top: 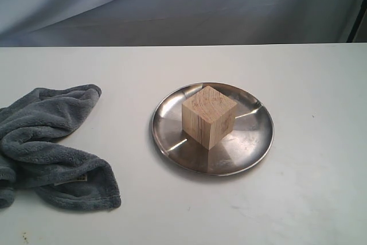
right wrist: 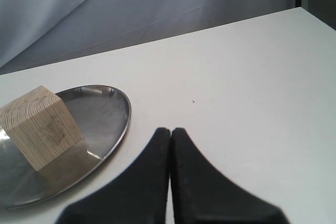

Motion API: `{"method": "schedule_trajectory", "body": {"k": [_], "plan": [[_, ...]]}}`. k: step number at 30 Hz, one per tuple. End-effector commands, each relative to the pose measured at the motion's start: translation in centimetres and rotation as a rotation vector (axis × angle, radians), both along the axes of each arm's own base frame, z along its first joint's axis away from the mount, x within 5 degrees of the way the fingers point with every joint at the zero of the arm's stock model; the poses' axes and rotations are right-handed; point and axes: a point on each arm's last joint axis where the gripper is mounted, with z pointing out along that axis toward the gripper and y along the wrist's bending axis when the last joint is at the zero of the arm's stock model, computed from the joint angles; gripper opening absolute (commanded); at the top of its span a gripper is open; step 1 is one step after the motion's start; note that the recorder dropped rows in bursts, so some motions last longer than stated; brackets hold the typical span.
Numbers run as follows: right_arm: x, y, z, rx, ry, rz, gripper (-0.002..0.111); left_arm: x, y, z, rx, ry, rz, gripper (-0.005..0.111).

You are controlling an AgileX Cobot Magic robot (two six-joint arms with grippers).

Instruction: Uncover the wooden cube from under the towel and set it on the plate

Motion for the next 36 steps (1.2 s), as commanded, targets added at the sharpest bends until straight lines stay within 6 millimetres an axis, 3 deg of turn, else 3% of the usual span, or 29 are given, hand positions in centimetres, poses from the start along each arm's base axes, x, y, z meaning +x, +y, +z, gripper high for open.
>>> {"method": "schedule_trajectory", "body": {"k": [1, 6, 36], "plan": [[-0.01, -0.06, -0.08, -0.014, -0.002, -0.004, 0.0, 0.01, 0.4, -0.17, 0.034, 0.003, 0.068, 0.0], [-0.01, -0.06, -0.08, -0.014, -0.002, -0.004, 0.0, 0.01, 0.85, -0.19, -0.037, 0.01, 0.174, 0.0], [-0.01, -0.06, -0.08, -0.014, -0.002, -0.004, 0.0, 0.02, 0.83, -0.14, -0.037, 0.005, 0.172, 0.0]]}}
